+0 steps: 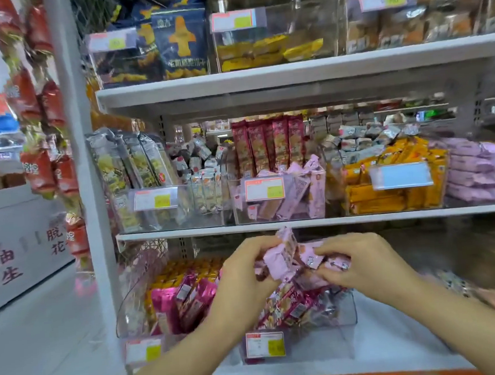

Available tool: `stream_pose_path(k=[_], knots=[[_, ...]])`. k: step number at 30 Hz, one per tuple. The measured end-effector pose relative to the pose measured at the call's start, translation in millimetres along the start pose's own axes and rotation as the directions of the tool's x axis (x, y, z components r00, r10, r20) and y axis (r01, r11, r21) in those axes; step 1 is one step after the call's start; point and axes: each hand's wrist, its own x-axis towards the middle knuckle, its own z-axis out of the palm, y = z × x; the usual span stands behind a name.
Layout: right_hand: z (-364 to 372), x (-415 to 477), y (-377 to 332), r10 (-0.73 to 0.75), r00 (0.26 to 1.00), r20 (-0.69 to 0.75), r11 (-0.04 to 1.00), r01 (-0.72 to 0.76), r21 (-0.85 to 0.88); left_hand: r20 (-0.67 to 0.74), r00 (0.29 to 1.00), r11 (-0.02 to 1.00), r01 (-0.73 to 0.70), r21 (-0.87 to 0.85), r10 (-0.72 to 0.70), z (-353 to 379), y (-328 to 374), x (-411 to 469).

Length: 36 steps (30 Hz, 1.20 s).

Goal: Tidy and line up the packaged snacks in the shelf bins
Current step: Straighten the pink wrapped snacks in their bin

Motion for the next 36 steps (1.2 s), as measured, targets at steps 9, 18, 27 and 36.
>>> stream_pose_path(k=[9,18,27,36], knots=[[44.8,-6.1,58.7,0.360,0.928,-0.093,0.896,-0.316,0.313,-0.017,1.000,0.989,0.013,0.146,-0.010,39.6,-62.8,13.4],[77.2,18.0,113.3,0.529,0.847,0.057,0.721,-0.484,0.495,0.008,0.995,0.934,0.094,0.346,-0.103,75.4,-103.4,43.3],[116.1,44.2,139.6,0.468,0.872,0.140,0.732,-0.472,0.492,-0.063,0.978,0.877,0.206,0.434,-0.198,101.1,-142.3,63.7],[149.7,54.9,142.8,0.279,0.931,0.236,0.851,-0.354,0.389,0.059,0.950,0.879,0.258,0.400,-0.306,102.6,-167.6,68.6]])
